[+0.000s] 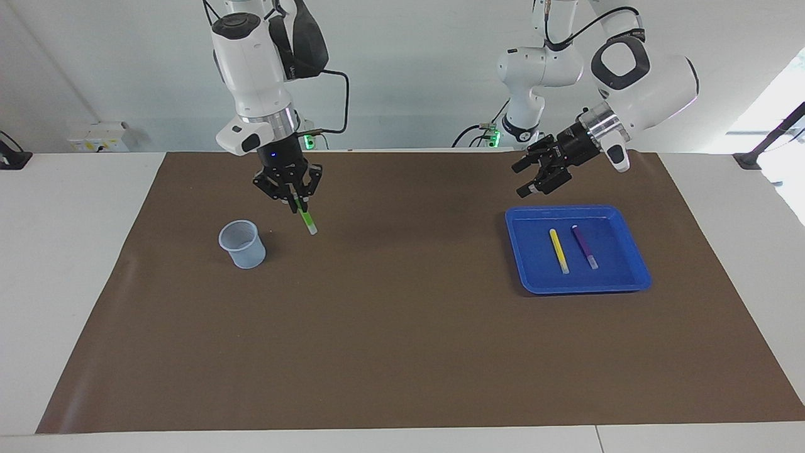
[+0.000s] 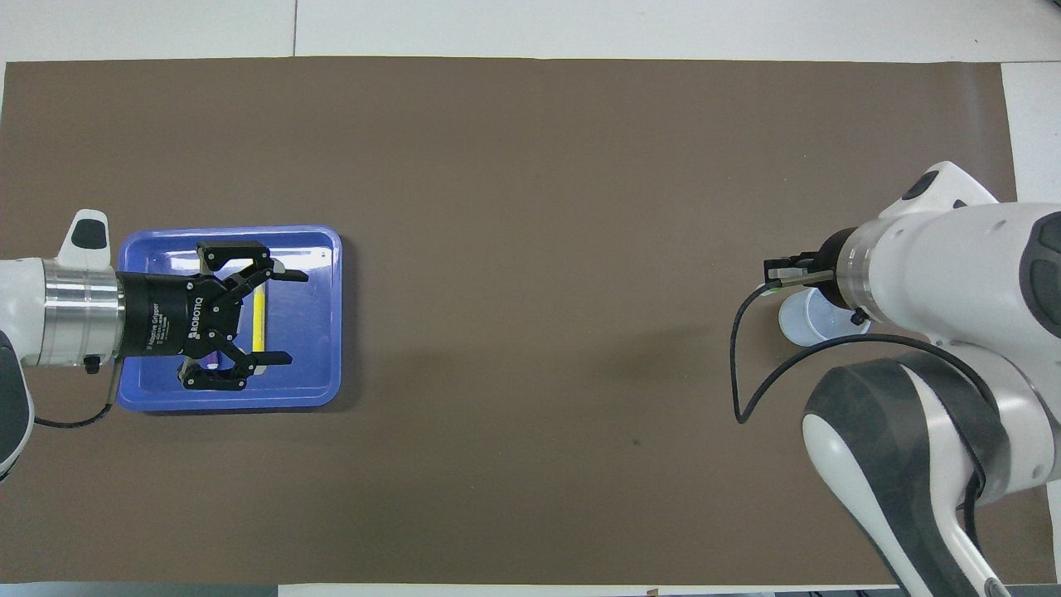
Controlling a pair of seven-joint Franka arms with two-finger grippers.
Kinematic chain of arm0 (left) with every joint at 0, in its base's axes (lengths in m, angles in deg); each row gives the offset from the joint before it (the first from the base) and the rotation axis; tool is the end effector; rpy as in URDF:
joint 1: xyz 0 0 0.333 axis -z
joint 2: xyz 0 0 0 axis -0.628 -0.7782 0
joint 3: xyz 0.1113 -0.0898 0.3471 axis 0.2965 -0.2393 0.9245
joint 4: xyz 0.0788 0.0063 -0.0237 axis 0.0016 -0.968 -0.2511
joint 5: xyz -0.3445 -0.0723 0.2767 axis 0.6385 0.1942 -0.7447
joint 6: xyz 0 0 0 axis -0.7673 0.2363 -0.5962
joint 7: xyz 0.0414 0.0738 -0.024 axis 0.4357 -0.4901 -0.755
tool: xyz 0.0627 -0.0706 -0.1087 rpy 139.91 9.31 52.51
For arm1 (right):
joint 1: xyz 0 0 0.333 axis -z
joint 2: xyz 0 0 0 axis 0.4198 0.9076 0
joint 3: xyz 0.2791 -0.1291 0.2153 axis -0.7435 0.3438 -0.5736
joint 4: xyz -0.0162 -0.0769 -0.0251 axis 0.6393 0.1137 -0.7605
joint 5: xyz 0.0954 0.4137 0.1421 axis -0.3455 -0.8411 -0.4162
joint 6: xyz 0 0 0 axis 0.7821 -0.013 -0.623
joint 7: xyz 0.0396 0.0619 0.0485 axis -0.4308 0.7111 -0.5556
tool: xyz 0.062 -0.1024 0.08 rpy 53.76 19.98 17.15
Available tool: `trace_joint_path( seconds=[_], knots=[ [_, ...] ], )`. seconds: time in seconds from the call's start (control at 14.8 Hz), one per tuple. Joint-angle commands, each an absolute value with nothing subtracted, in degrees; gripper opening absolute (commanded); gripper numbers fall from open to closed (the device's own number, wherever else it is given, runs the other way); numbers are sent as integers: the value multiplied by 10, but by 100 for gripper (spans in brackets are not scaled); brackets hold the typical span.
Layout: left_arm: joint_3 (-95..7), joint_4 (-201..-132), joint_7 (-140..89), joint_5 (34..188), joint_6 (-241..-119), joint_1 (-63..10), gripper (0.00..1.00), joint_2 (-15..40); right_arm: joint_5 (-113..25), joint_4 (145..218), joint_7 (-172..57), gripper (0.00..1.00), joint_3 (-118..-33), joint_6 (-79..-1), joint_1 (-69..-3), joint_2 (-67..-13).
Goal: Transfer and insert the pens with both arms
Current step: 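Carry the green pen to the cup while the left gripper withdraws, then insert the green pen into the white cup and open the right gripper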
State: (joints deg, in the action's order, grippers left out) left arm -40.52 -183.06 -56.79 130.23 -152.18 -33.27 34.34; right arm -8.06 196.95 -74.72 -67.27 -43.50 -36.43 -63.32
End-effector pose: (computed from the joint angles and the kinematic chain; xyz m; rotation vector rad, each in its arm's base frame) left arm 0.5206 -0.1186 0.4906 2.1505 1.2238 -0.4806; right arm 0.5723 0.1000 0.5137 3.0740 0.1094 0.2970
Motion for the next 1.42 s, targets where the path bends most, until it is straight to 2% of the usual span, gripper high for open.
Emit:
trace_joint_path(
  seconds=[0.0,0.2,0.54,0.88,1.35],
  knots=[
    [-407,-1846,-465,1241,-1513,-353,100,336,-58,2005,-689,0,-632,-446,-362,-661],
    [-407,-1845,-338,1184,-1514,-389,100,316,-58,2025,-645,0,-591,-454,-362,-669],
    [-407,-1839,-112,1044,-1541,-415,100,286,-60,2096,-635,0,-555,-530,-362,-684],
    [-408,-1839,-56,935,-1619,-409,100,233,-66,2135,-637,0,-543,-600,-361,-667],
    [-407,-1850,8,897,-1709,-406,95,175,-87,2148,-642,0,-536,-622,-361,-640]
  ],
)
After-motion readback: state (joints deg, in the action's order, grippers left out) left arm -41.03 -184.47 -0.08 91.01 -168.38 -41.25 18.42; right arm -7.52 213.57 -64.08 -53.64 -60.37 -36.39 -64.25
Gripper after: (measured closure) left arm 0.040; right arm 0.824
